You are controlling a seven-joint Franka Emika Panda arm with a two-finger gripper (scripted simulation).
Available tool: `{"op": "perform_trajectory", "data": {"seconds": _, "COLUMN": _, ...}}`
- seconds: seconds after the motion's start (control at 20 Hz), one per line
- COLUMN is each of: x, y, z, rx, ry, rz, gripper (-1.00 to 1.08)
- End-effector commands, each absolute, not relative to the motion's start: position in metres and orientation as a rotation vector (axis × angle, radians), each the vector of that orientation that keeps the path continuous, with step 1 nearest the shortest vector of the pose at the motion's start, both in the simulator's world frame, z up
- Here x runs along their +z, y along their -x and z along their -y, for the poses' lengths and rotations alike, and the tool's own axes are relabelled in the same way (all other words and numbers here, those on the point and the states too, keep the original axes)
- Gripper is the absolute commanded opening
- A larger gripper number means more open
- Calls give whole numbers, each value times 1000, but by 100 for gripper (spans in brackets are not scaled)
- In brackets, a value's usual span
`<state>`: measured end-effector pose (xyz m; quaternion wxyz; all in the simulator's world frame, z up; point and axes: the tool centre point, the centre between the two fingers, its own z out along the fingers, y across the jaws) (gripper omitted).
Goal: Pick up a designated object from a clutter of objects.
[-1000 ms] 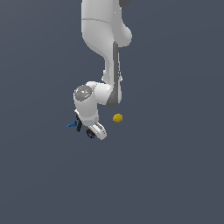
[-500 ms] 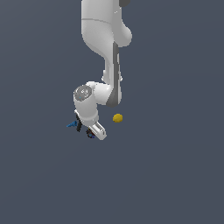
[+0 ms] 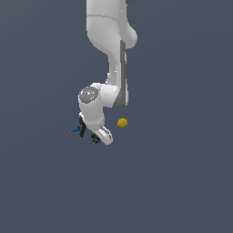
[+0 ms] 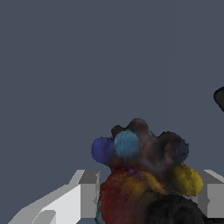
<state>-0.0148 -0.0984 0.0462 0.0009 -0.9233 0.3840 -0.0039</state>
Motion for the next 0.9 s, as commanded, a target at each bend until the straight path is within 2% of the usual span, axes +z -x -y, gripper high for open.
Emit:
{"op": "perform_trajectory", "data": {"seconds": 0.0, "x": 57, "y": 11, "z": 89, "rx": -15, "ry": 2899, "rz": -1204, "gripper": -100}}
{"op": "perform_trajectory", "data": {"seconds": 0.3, "x": 96, "y": 2, "z": 53, "rx": -14, "ry": 2900, "rz": -1205, "gripper": -100}}
{"op": "perform_trajectory", "data": {"seconds": 0.85, "x": 195, "y": -24, "z": -37, "rx": -10, "ry": 2903, "rz": -1206, "gripper": -100}}
